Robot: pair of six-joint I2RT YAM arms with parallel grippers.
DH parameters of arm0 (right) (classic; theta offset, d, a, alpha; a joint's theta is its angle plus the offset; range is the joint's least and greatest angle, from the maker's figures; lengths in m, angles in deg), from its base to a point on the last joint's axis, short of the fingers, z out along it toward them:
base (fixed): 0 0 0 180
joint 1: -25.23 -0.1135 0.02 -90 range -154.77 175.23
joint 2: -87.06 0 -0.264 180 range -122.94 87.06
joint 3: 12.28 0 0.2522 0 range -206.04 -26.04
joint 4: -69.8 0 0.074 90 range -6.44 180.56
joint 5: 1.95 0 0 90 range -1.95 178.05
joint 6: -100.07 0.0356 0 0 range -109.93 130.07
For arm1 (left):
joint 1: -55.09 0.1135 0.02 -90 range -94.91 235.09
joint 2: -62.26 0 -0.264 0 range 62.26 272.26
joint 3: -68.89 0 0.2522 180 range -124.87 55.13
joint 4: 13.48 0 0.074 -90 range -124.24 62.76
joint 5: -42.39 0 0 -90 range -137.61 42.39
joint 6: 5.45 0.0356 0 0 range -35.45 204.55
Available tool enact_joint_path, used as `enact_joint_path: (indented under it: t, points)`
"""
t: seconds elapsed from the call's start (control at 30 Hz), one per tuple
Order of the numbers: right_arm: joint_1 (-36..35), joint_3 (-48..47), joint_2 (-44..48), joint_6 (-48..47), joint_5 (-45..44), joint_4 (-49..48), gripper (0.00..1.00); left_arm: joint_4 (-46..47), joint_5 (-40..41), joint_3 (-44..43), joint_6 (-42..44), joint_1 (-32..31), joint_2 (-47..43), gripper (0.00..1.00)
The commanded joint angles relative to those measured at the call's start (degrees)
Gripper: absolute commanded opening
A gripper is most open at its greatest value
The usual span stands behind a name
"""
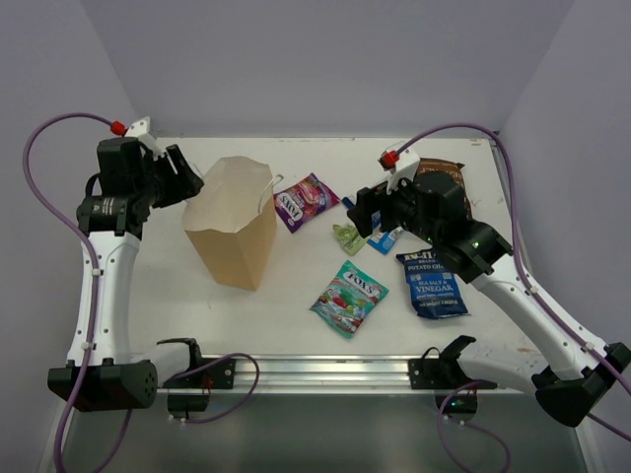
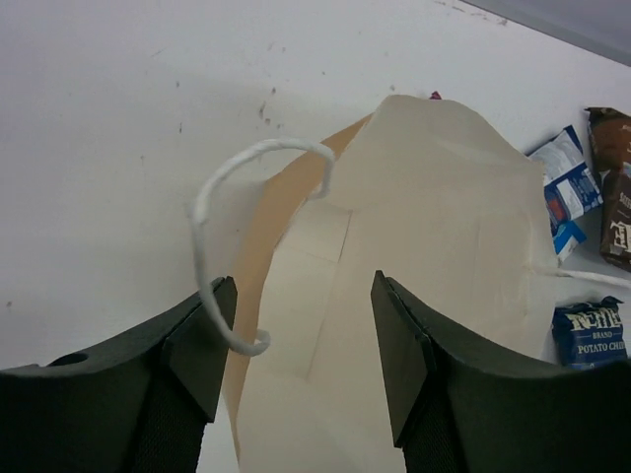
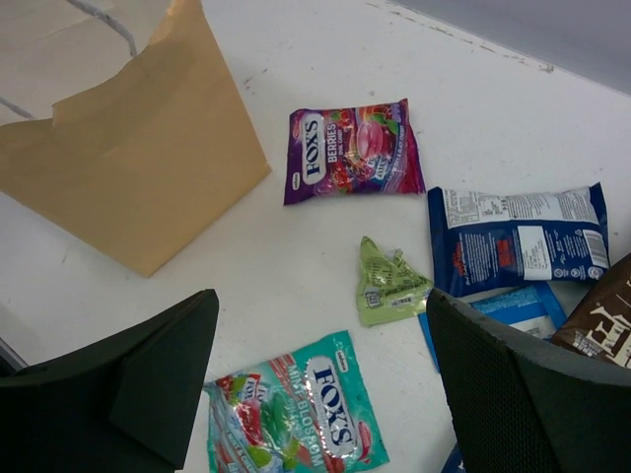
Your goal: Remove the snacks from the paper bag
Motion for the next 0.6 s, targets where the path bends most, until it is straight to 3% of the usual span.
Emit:
enact_joint_path:
  t: [0.0,0.13,0.2,0.4,0.43,0.57]
  points:
    - [0.14,-1.80,0.76,0.05,0.23,0.28,0.89,3.84,-4.83,-1.05,1.19,0.56,-0.54,0.65]
    - [0.14,-2.24,0.59,-0.04,-0.04,0.54,0.90,4.10,-5.10,-1.23,1.63,0.56,-0.54,0.93]
    - [0.14,-2.68,0.50,0.05,0.05,0.72,0.90,3.93,-3.96,-1.40,1.81,0.56,-0.54,0.99]
    - [0.14,-5.57,0.32,0.75,-3.02,2.73,0.95,3.23,2.37,-2.72,2.51,0.56,-0.71,1.00]
    - [0.14,-6.11,0.50,2.06,-5.90,3.00,0.99,3.40,2.46,-3.07,2.60,0.65,-0.80,1.00]
    - [0.58,-10.40,1.55,2.77,-14.26,3.62,0.99,7.42,2.02,-5.18,3.73,0.47,-1.94,1.00]
